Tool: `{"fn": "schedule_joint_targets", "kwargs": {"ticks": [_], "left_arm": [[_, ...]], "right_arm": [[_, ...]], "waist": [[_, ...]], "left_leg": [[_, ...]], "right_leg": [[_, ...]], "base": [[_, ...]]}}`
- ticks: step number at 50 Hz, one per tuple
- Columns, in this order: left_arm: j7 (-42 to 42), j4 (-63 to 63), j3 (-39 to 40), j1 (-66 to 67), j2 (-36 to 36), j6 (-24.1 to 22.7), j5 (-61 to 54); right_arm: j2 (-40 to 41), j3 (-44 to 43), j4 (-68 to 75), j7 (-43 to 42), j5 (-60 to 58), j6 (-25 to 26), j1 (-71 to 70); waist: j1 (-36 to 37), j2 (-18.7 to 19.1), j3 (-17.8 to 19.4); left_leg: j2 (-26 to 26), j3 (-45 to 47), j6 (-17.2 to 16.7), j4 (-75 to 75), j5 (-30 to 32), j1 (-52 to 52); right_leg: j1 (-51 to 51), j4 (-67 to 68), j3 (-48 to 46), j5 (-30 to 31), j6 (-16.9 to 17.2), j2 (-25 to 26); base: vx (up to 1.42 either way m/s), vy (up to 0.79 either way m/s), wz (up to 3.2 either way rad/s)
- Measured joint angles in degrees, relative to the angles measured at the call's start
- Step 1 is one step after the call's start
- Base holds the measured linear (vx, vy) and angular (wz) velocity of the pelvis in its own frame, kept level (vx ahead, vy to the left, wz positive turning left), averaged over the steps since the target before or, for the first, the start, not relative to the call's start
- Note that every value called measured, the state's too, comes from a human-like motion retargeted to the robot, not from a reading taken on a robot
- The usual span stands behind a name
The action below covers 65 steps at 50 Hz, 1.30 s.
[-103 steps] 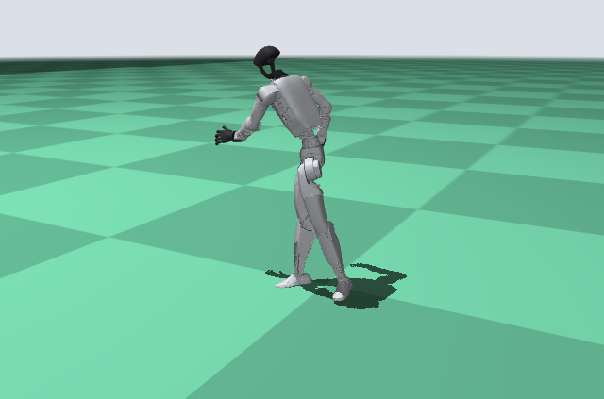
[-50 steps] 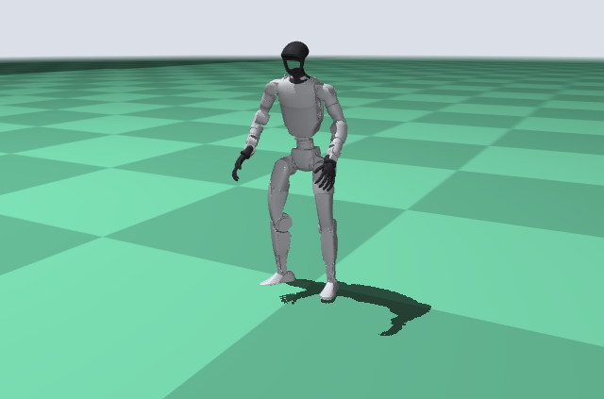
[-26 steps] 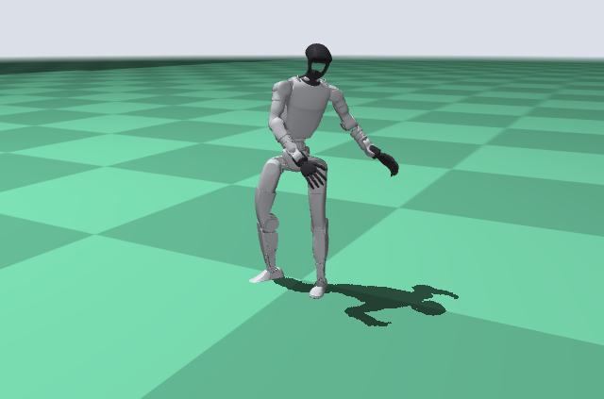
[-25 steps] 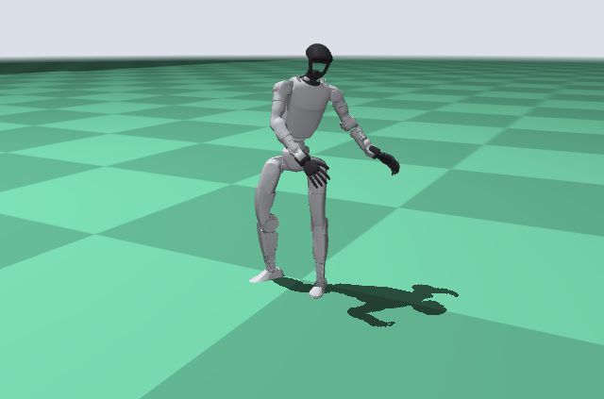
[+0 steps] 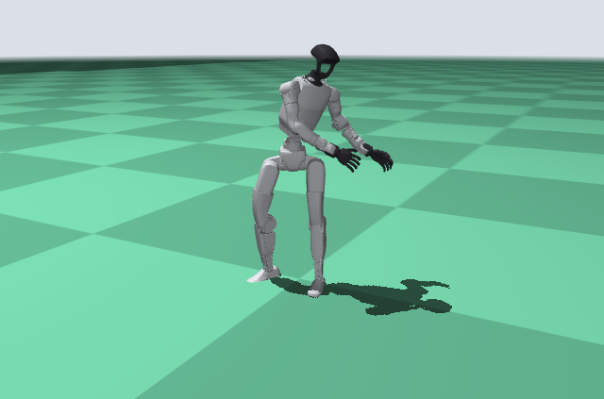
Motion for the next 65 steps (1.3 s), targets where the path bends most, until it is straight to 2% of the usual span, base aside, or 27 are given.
{"fn": "schedule_joint_targets", "kwargs": {"ticks": [3,5,7,11,17,23,28,34,41,45,52,56,58,60,65], "left_arm": [[12.52,1.52,-1.42,-4.51,-3.24,2.03,-0.37],[16.96,-0.17,-2.29,-6.07,-5.88,1.29,-2.77],[17.98,-4.01,-4.18,-5.80,-8.16,-0.74,-4.45],[15.85,-14.30,-10.61,-2.28,-11.17,-4.49,-4.70],[12.60,-27.12,-20.35,1.80,-16.17,-7.18,-6.74],[13.62,-30.50,-26.15,1.27,-21.05,-9.02,-11.70],[13.73,-30.44,-29.67,0.53,-20.06,-8.98,-12.36],[13.15,-30.21,-31.73,1.03,-17.21,-9.20,-9.25],[12.01,-29.72,-27.53,5.80,-16.88,-9.82,-8.05],[8.19,-26.23,-24.69,10.00,-16.35,-8.66,-9.75],[-5.27,-13.19,-22.79,14.94,-14.52,-2.85,-11.10],[-10.15,-5.21,-20.73,14.83,-14.66,0.47,-11.61],[-9.84,-2.40,-19.27,14.50,-14.91,1.24,-11.95],[-8.09,-0.51,-17.82,14.24,-15.08,1.21,-12.52],[-0.69,1.66,-15.46,14.41,-14.65,-0.79,-13.36]], "right_arm": [[2.73,0.14,1.85,-5.30,1.52,0.31,-0.13],[4.52,0.18,3.05,-7.72,2.57,0.56,-0.62],[6.12,0.24,3.94,-9.29,4.02,0.49,-1.29],[8.81,0.09,4.68,-11.15,9.50,-0.63,-2.31],[11.29,-1.37,3.03,-11.89,21.17,-2.41,-1.75],[9.55,-1.94,0.65,-15.40,24.44,-2.51,0.14],[6.78,-0.63,0.30,-16.48,23.53,-2.54,0.33],[6.40,-0.08,1.86,-17.89,20.41,-4.25,-1.51],[7.20,-2.61,3.12,-21.64,15.21,-4.72,-4.93],[6.27,-3.77,-0.97,-17.54,16.82,-5.23,-6.01],[4.03,-2.34,-10.15,2.16,22.32,-4.25,-8.58],[3.14,-3.62,-8.18,7.29,25.49,-2.78,-10.48],[1.97,-5.00,-5.14,5.10,24.51,-2.29,-11.76],[0.58,-6.82,-1.05,-0.97,21.74,-1.75,-13.23],[-1.01,-13.89,11.30,-25.54,13.58,1.13,-16.72]], "waist": [[0.02,0.04,0.32],[0.18,0.09,0.65],[0.42,0.13,1.00],[1.03,0.18,1.57],[1.61,0.26,1.96],[1.59,0.39,1.91],[1.30,0.71,1.69],[1.32,1.31,1.70],[1.73,1.75,2.00],[1.72,1.83,2.12],[2.28,2.59,2.57],[3.39,3.43,3.20],[4.02,3.84,3.57],[4.56,4.19,3.91],[5.06,4.46,4.44]], "left_leg": [[-0.03,-0.65,0.20,0.00,0.12,-0.47],[-0.03,-0.97,0.34,0.00,0.18,-0.70],[-0.03,-1.17,0.44,0.00,0.21,-0.87],[-0.05,-1.39,0.49,0.00,0.20,-1.14],[-0.23,-1.78,0.21,0.00,-0.01,-1.48],[-0.44,-2.41,-0.23,0.00,-0.26,-1.74],[-0.45,-2.67,-0.28,0.00,-0.35,-1.85],[-0.34,-2.36,-0.11,0.00,-0.45,-1.86],[-0.45,-1.67,-0.12,0.00,-0.57,-1.84],[-0.64,-1.50,-0.19,0.00,-0.68,-1.77],[-0.95,-1.64,-0.15,0.00,-0.86,-1.56],[-1.09,-2.22,-0.04,0.00,-0.79,-1.70],[-1.16,-2.69,0.02,0.00,-0.69,-1.88],[-1.23,-3.27,0.06,0.00,-0.54,-2.12],[-1.35,-4.52,0.03,0.00,-0.21,-2.69]], "right_leg": [[-0.13,0.23,-0.60,-0.15,-0.11,-0.01],[-0.19,0.30,-0.88,-0.20,-0.18,0.02],[-0.23,0.29,-1.05,-0.18,-0.23,0.07],[-0.31,0.15,-1.25,-0.05,-0.30,0.14],[-0.27,0.05,-1.83,0.14,-0.51,0.07],[-0.02,0.20,-2.79,0.15,-0.71,-0.10],[0.04,0.32,-3.15,0.19,-0.76,-0.12],[-0.16,0.05,-2.70,0.43,-0.41,0.01],[-0.48,-0.33,-1.97,0.78,0.17,-0.12],[-0.46,-0.42,-1.88,0.87,0.34,-0.32],[-0.17,-0.30,-2.13,0.80,0.48,-0.61],[0.04,-0.21,-2.77,0.72,0.41,-0.62],[0.17,-0.17,-3.28,0.69,0.28,-0.56],[0.31,-0.16,-3.89,0.66,0.10,-0.48],[0.54,-0.14,-5.17,0.59,-0.43,-0.24]], "base": [[-0.01,-0.01,0.14],[0.00,0.00,0.00],[0.00,0.00,0.00],[0.00,0.00,0.00],[0.00,0.00,0.00],[0.00,0.00,0.00],[0.00,0.00,0.00],[0.00,0.00,0.00],[0.00,0.00,0.00],[0.00,0.00,0.00],[0.00,0.00,0.00],[0.01,0.00,0.04],[0.02,0.00,0.22],[0.02,-0.01,0.27],[0.02,-0.01,0.20]]}}
